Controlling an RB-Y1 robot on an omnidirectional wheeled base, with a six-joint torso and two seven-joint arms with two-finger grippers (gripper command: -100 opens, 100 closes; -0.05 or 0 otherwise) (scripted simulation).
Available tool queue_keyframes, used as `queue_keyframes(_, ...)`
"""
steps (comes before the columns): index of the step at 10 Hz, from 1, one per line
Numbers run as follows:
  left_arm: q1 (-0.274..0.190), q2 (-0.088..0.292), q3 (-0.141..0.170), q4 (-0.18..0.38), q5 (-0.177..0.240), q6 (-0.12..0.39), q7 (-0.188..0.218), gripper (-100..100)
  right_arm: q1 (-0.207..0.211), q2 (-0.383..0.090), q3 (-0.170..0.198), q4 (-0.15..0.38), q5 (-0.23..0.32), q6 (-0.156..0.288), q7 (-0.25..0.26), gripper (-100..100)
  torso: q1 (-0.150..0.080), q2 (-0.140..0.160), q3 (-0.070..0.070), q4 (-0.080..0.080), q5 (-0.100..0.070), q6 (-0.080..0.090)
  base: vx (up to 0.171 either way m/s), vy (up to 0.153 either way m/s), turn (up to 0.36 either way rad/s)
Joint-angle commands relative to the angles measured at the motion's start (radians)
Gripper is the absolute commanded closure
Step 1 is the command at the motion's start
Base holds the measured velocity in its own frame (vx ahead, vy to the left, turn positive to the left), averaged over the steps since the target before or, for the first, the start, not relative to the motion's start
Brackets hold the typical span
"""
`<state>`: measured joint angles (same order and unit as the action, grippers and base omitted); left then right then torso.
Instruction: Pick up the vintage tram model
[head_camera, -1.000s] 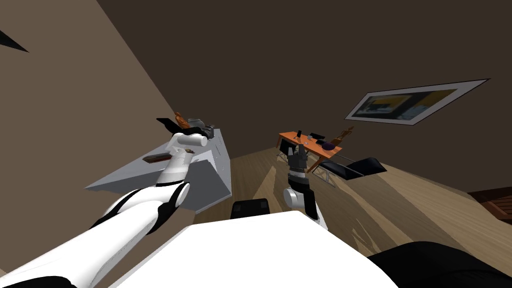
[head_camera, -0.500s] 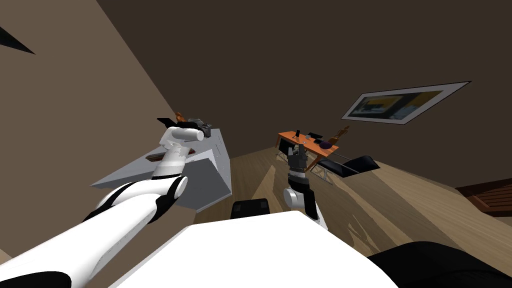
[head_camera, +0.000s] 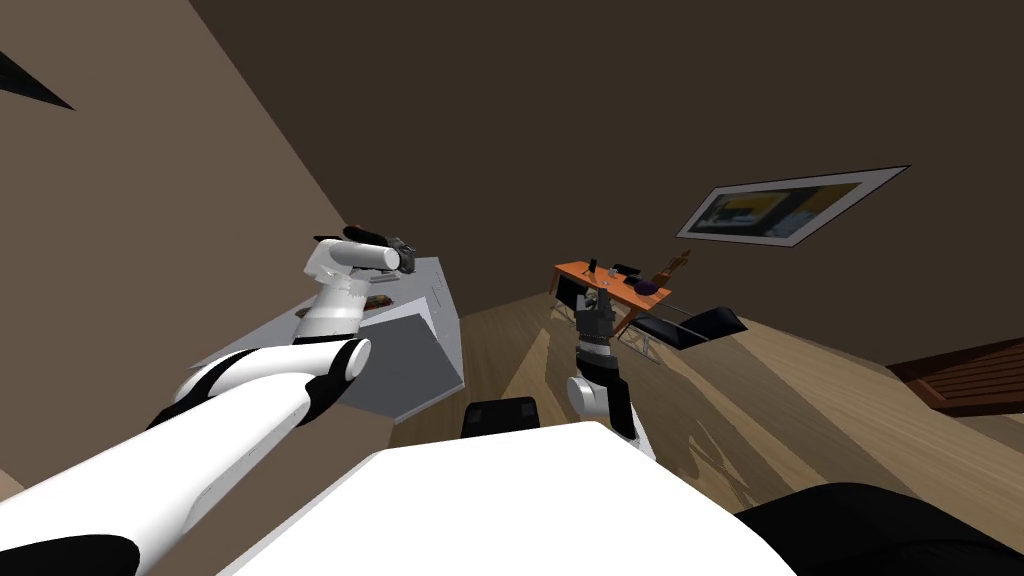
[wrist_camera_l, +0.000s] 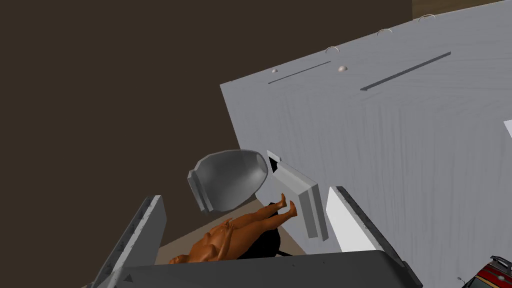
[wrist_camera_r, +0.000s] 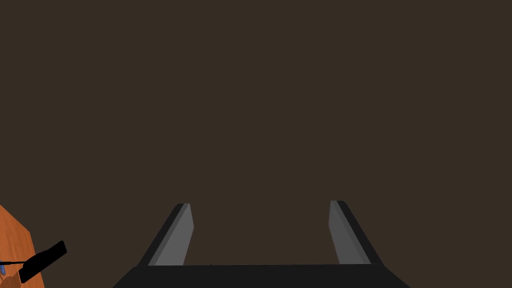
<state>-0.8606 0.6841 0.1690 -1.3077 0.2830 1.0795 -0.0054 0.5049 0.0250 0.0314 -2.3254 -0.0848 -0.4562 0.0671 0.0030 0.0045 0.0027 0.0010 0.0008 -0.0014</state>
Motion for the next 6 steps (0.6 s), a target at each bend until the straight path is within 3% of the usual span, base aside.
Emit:
queue_keyframes(1, -0.031, 0.012, 0.001, 0.050, 0.004, 0.050, -0.004, -100, 0.000, 0.000, 0.000, 0.000, 0.000, 0.000, 0.000, 0, 0.000, 0.000, 0.000, 0.000, 0.000, 0.000, -0.061, 0.041, -0.018)
queue_keyframes(2, -0.031, 0.012, 0.001, 0.061, 0.004, 0.062, -0.004, -100, 0.000, 0.000, 0.000, 0.000, 0.000, 0.000, 0.000, 0, 0.001, 0.000, 0.000, 0.000, 0.000, 0.000, -0.026, 0.022, 0.007)
queue_keyframes(3, -0.081, 0.040, 0.005, 0.110, 0.018, 0.094, -0.011, -100, 0.000, 0.000, 0.000, 0.000, 0.000, 0.000, 0.000, 0, 0.000, -0.002, -0.001, 0.000, 0.000, 0.000, -0.036, 0.033, -0.027)
queue_keyframes(5, -0.081, 0.040, 0.005, 0.129, 0.018, 0.132, -0.011, -100, 0.000, 0.000, 0.000, 0.000, 0.000, 0.000, 0.000, 0, 0.000, -0.002, -0.001, -0.001, 0.000, 0.000, -0.025, 0.023, -0.017)
queue_keyframes(6, -0.127, 0.068, 0.009, 0.177, 0.030, 0.172, -0.019, -100, 0.000, 0.000, 0.000, 0.000, 0.000, 0.000, 0.000, 0, -0.001, -0.003, -0.002, -0.001, 0.000, 0.000, -0.026, 0.034, -0.031)
